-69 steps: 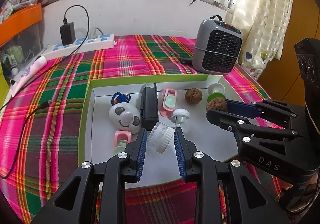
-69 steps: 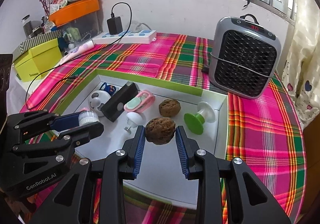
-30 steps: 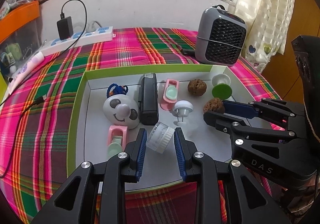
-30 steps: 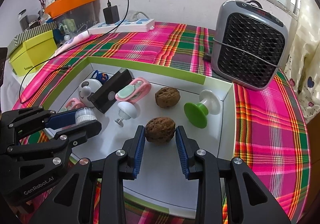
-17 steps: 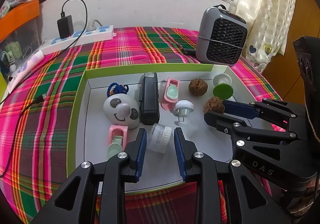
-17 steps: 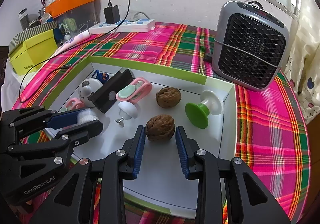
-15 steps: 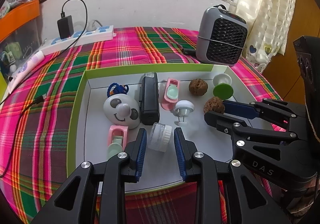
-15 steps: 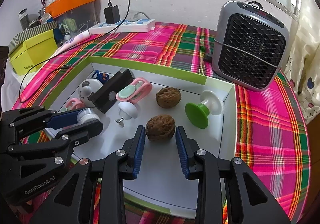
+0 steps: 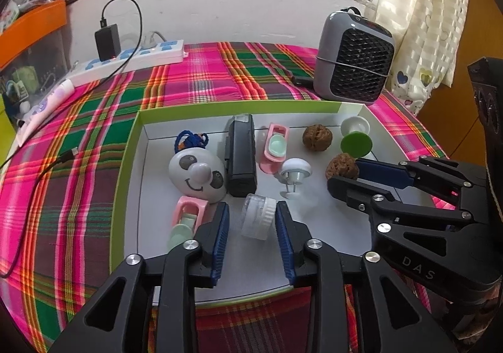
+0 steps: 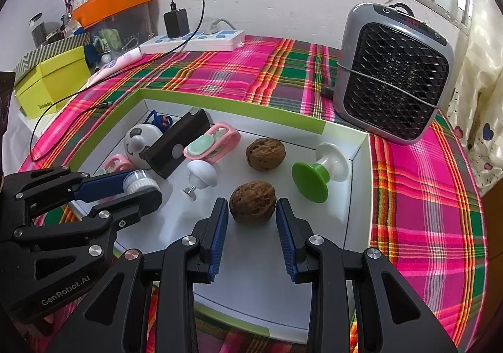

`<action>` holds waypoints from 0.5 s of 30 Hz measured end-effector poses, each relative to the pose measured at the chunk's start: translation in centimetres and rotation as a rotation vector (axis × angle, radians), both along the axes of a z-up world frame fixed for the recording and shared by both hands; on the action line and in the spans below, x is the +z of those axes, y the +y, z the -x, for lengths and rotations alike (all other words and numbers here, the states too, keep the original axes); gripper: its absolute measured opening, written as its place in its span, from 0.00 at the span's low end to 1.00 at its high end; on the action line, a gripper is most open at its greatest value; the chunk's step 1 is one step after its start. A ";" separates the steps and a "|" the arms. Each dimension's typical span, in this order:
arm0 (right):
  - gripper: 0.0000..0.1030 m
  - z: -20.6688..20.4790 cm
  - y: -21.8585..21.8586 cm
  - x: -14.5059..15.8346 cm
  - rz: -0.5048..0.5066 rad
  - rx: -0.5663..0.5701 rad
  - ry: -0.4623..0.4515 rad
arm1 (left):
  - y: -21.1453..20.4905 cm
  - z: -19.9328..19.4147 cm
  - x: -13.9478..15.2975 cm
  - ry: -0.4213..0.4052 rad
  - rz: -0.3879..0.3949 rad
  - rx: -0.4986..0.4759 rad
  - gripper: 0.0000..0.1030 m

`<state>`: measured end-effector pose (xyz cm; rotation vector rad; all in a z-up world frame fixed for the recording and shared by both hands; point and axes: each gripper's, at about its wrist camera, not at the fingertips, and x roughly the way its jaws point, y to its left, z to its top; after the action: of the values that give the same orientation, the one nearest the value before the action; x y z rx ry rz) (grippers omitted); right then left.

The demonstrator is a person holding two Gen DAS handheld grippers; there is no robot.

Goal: Organize objects
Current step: 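Lower the white jar and walnut into the box and open both grippers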

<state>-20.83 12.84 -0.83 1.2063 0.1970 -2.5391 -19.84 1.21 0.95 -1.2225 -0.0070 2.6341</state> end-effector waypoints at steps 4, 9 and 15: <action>0.41 -0.1 0.0 0.1 0.000 -0.005 0.005 | -0.2 0.0 0.0 -0.006 -0.001 0.010 0.34; 0.42 -0.4 0.1 0.2 0.001 -0.010 0.009 | -0.1 -0.3 0.2 0.004 0.013 0.020 0.37; 0.42 -0.6 0.4 0.3 0.009 -0.027 0.010 | -0.3 -0.6 0.4 0.004 0.015 0.042 0.38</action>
<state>-20.18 13.21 -0.49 1.2015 0.1728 -2.5673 -19.22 0.89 1.40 -1.2349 -0.0119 2.6768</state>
